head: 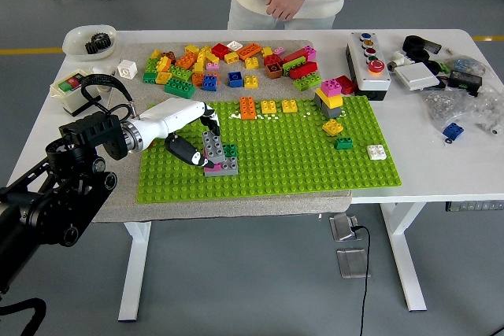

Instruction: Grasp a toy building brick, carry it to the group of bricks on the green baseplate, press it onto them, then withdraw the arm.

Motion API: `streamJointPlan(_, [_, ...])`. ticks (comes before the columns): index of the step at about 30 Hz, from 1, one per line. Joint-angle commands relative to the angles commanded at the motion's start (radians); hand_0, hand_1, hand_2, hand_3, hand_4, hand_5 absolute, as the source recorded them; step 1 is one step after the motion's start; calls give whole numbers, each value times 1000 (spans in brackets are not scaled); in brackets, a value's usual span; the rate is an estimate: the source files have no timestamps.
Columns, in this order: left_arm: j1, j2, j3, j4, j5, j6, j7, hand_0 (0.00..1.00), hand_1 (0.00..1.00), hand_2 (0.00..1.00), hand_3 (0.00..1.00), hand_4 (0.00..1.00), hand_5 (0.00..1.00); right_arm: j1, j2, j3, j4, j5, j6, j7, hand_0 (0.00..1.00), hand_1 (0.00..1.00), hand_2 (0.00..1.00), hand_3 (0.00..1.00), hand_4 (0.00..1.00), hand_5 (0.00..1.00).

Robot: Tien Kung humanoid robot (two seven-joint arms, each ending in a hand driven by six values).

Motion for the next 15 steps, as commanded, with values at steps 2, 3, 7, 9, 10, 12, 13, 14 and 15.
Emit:
streamJointPlan(2, [0,0,0,1,0,-2,-2,760,666,589,581,998,240,0,0,0,0,0,0,0,745,640,681,634,855,572])
streamJointPlan(3, [0,1,1,1,0,-3,-2,760,666,589,581,998,240,0,0,0,0,0,0,0,745,640,681,634,855,572])
streamJointPlan(7, [-1,2,3,7,0,-5,-5,764,669,590,586,998,240,1,0,1,0,1,0,0,745,641,681,634,855,572])
streamJointPlan(9, [-1,3,7,7,0,-6,-7,764,669,590,586,998,240,1,0,1,0,1,0,0,745,641,681,634,855,572])
streamJointPlan(10, [-1,4,9,9,0,-7,-9,764,669,590,586,998,240,2,0,1,0,1,0,0,745,641,681,634,855,572])
streamJointPlan(12, [-1,4,11,10,0,-6,-11,767,672,593,590,998,238,2,0,1,0,1,0,0,745,641,681,634,855,572])
streamJointPlan(13, [-2,4,12,12,0,-5,-12,767,672,593,590,998,238,2,0,1,0,1,0,0,745,641,681,634,855,572])
streamJointPlan(14, [-2,4,13,13,0,-4,-13,767,672,593,590,998,238,2,0,0,0,1,0,0,745,641,681,634,855,572])
streamJointPlan(15, [-2,5,13,14,0,-4,-14,767,672,593,590,998,238,2,0,0,0,1,0,0,745,641,681,634,855,572])
